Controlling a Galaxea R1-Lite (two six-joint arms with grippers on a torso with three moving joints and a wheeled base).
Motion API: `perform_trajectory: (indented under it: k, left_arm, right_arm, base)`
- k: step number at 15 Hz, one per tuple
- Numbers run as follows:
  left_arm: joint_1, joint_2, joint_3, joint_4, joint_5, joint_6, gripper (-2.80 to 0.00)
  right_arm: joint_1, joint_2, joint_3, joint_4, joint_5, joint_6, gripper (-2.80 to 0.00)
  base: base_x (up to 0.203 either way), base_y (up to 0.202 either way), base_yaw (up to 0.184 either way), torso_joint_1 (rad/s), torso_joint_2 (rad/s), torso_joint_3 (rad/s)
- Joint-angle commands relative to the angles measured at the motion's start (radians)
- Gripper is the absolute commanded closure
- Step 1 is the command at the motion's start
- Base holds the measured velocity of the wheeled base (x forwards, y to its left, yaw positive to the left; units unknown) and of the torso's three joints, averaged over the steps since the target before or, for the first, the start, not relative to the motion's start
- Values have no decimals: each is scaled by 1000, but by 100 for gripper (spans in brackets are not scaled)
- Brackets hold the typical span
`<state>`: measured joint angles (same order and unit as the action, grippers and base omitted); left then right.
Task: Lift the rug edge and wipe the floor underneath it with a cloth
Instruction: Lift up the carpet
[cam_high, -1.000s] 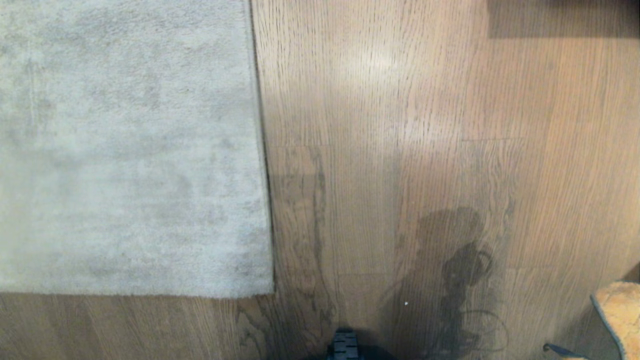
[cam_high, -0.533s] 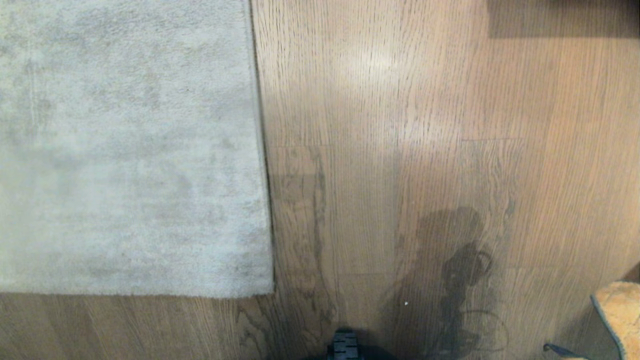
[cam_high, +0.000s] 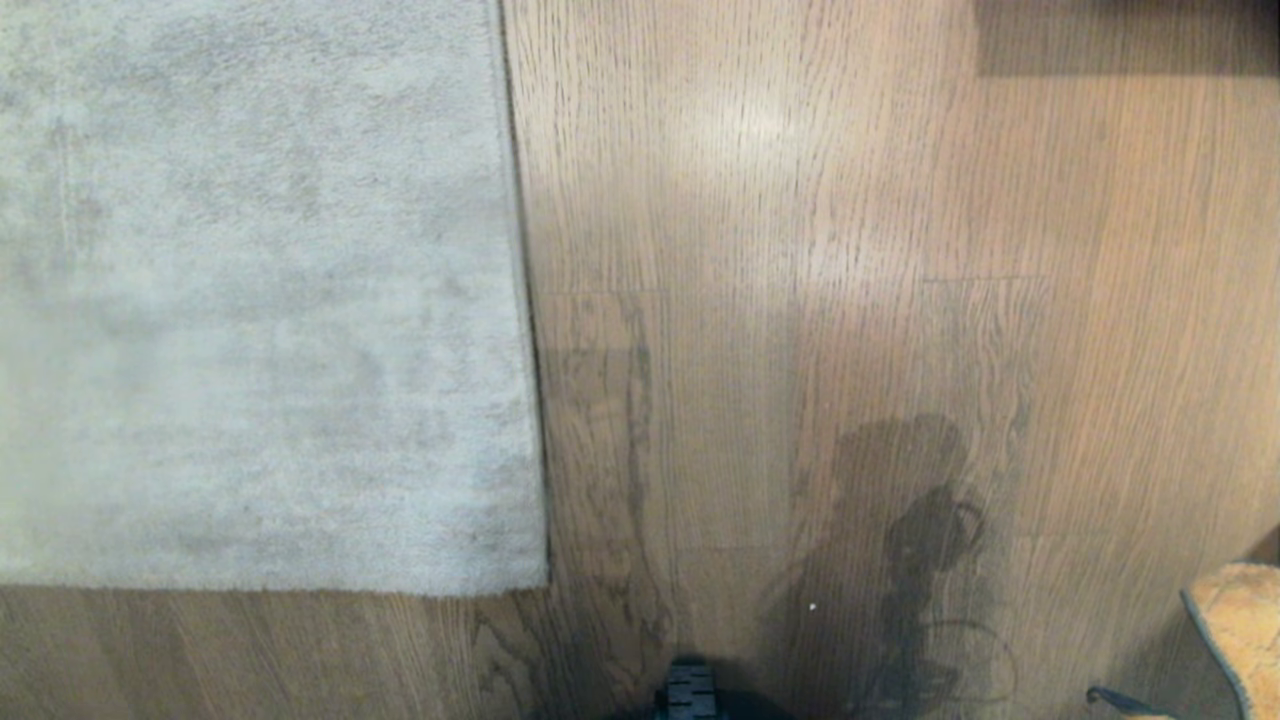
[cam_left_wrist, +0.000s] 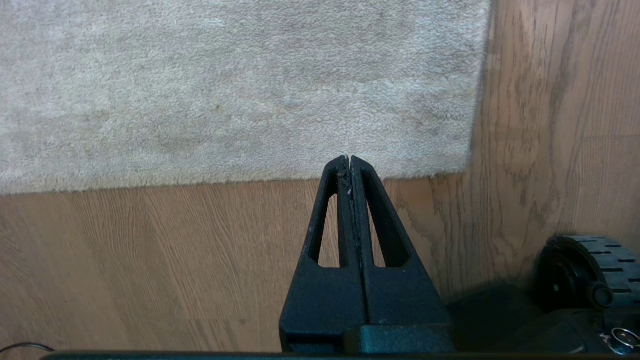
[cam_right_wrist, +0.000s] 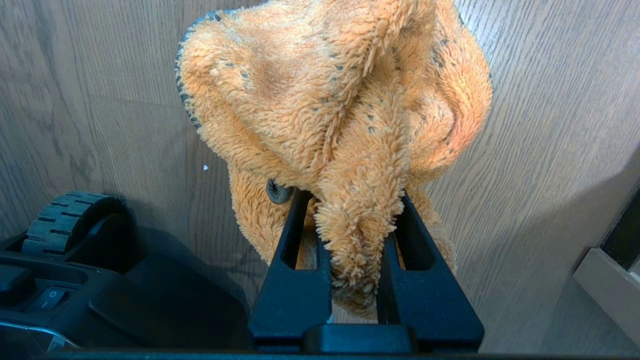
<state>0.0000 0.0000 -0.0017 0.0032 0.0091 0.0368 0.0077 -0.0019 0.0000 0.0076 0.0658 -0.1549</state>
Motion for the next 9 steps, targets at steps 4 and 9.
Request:
perform_trajectory:
  k: [4,9]
  left_arm:
    - [0,0,0,0,0,0,0]
    - [0,0,0,0,0,-2,0]
  right_arm:
    - [1,2,0,0,1,-1,0]
    - [1,2,0,0,0,-2,0]
  base:
    - [0,0,0,0,0,0]
    - [0,0,0,0,0,0]
